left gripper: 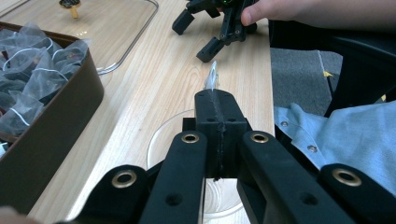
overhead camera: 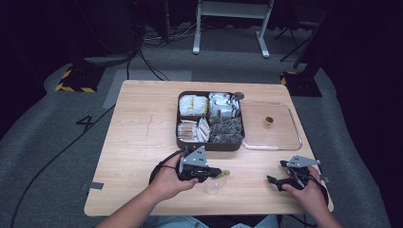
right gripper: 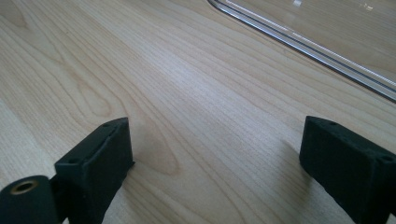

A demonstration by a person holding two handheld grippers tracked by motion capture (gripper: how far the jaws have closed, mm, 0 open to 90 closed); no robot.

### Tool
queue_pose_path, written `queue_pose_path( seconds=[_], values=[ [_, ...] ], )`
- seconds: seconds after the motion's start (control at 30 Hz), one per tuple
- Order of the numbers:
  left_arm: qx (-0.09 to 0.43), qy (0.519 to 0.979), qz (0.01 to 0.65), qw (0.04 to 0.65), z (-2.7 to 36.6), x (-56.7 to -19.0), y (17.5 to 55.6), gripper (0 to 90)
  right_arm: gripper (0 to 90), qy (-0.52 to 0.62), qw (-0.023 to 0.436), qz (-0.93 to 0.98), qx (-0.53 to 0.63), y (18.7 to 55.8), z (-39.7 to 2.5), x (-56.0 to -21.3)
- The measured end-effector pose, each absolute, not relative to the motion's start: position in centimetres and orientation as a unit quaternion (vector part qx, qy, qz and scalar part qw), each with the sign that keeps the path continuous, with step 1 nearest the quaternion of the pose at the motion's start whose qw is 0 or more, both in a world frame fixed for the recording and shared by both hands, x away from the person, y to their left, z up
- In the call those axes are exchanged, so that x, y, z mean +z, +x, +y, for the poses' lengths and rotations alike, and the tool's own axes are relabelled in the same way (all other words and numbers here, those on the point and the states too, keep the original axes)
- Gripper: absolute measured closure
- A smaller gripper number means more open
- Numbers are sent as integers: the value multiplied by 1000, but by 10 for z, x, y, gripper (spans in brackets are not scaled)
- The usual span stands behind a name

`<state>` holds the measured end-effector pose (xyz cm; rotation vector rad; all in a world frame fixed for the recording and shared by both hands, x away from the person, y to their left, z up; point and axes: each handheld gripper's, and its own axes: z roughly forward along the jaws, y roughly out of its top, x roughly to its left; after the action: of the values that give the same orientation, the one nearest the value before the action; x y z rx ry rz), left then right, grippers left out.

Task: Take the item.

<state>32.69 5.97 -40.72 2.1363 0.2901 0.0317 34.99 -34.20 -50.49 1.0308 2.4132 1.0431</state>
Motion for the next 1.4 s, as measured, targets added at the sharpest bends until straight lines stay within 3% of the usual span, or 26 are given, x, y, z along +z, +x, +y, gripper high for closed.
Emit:
queue_pose_path(
  seconds=[0.13,0.23,0.57,1.03,1.4],
  values=[
    [8,873,122,473,61,-409,328,880,96,360,158,844,365,350,-342,-505],
    [-3,859,138,493,62,-409,327,689,96,360,158,844,365,350,-342,-505],
    [36,846,144,513,68,-405,329,500,96,360,158,844,365,350,-342,-505],
    [101,848,187,485,99,-398,329,372,96,360,158,844,365,350,-342,-505],
    [133,855,236,442,135,-403,326,338,96,360,158,844,365,350,-342,-505]
  ],
)
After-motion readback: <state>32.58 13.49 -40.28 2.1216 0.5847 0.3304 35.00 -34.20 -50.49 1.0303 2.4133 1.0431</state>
